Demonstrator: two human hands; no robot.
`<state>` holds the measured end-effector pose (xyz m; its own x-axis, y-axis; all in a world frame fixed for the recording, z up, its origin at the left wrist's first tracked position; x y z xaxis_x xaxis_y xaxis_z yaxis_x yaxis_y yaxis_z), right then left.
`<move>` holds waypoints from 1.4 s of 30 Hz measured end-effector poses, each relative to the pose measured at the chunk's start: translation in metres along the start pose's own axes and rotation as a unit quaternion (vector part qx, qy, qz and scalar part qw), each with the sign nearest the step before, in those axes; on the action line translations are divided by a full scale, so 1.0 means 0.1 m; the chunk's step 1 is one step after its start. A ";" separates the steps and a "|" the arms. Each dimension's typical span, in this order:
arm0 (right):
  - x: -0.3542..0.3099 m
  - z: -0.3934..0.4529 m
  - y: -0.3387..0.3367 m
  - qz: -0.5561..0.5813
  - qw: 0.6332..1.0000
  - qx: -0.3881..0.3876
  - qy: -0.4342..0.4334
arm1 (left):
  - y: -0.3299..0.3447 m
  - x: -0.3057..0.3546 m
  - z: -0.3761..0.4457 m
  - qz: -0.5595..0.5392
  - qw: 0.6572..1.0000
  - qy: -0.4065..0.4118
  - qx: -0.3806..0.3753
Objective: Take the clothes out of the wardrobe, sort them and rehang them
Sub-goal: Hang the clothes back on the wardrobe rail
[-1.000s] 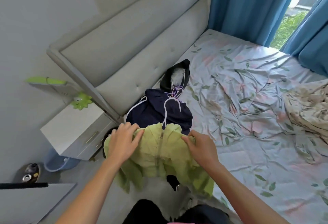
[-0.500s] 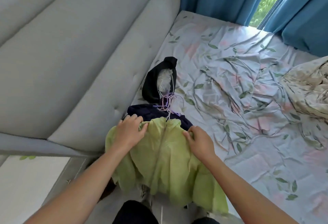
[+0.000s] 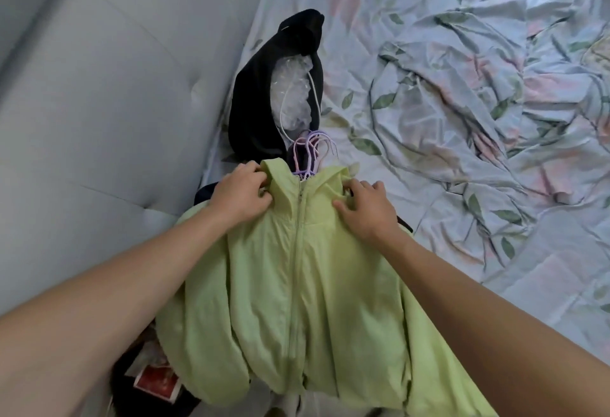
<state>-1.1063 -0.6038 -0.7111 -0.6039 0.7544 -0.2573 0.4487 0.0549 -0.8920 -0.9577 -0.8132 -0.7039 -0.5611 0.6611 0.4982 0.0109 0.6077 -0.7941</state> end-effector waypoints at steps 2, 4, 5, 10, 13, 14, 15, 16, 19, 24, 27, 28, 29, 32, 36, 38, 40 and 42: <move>0.01 0.05 0.06 0.006 1.000 0.004 0.010 | 0.11 -0.05 0.07 -0.006 1.000 -0.010 -0.017; 0.02 0.08 0.06 0.013 1.000 0.005 0.015 | 0.12 -0.05 0.10 -0.001 1.000 -0.006 -0.021; 0.02 0.08 0.04 0.016 1.000 0.005 0.015 | 0.11 -0.03 0.11 0.002 1.000 -0.006 -0.019; -0.01 0.11 0.04 0.014 1.000 -0.007 0.005 | 0.08 0.03 0.08 0.039 0.999 -0.013 -0.009; -0.03 0.11 0.05 0.006 1.000 -0.010 -0.008 | 0.10 0.04 0.05 0.036 0.999 -0.012 -0.005; -0.05 0.11 0.06 0.003 1.000 -0.012 -0.014 | 0.10 0.04 0.04 0.037 0.999 -0.009 0.000; -0.06 0.11 0.07 0.000 1.000 -0.015 -0.020 | 0.11 0.05 0.02 0.041 0.999 -0.003 0.007; -0.07 0.11 0.07 -0.004 1.000 -0.016 -0.025 | 0.11 0.06 0.00 0.046 0.999 0.004 0.014; -0.07 0.10 0.08 -0.022 0.999 -0.011 -0.028 | 0.14 0.07 -0.08 0.055 0.998 0.013 0.025; -0.02 0.02 0.02 0.022 1.000 -0.005 -0.018 | 0.09 0.12 -0.23 0.053 0.995 0.029 0.076; -0.02 -0.10 -0.09 0.059 0.998 0.021 -0.020 | 0.06 0.15 -0.33 0.029 0.996 0.019 0.081; -0.03 -0.15 -0.14 0.064 0.997 0.030 -0.023 | 0.04 0.17 -0.36 0.023 0.996 0.019 0.083; -0.04 -0.20 -0.18 0.069 0.997 0.036 -0.027 | 0.02 0.21 -0.40 0.018 0.996 0.017 0.084; -0.07 -0.33 -0.28 0.087 0.995 0.036 -0.040 | -0.05 0.27 -0.52 -0.019 0.997 0.001 0.076; -0.07 -0.42 -0.42 0.117 0.992 0.025 -0.043 | -0.12 0.36 -0.64 -0.092 0.994 0.007 0.053; -0.08 -0.44 -0.48 0.120 0.991 0.023 -0.054 | -0.16 0.43 -0.69 -0.110 0.992 0.020 0.054; -0.09 -0.49 -0.53 0.113 0.991 0.031 -0.065 | -0.20 0.49 -0.74 -0.111 0.991 0.028 0.067; -0.08 -0.54 -0.59 0.129 0.989 0.040 -0.067 | -0.24 0.52 -0.79 -0.111 0.990 0.029 0.086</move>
<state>-1.0921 -0.5778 -0.6358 -0.5595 0.6435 -0.5224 0.5492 -0.1842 -0.8151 -0.9212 -0.7583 -0.6316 -0.4851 0.5466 0.6826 -0.2522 0.6599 -0.7077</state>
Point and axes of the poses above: each hand's wrist, its own z-axis towards the middle knuckle, its own y-axis out of the palm, x = y × z, the point moved 9 cm from there along z, towards the middle knuckle, and after that the axes turned 10 degrees about -z, right-handed, at the moved point
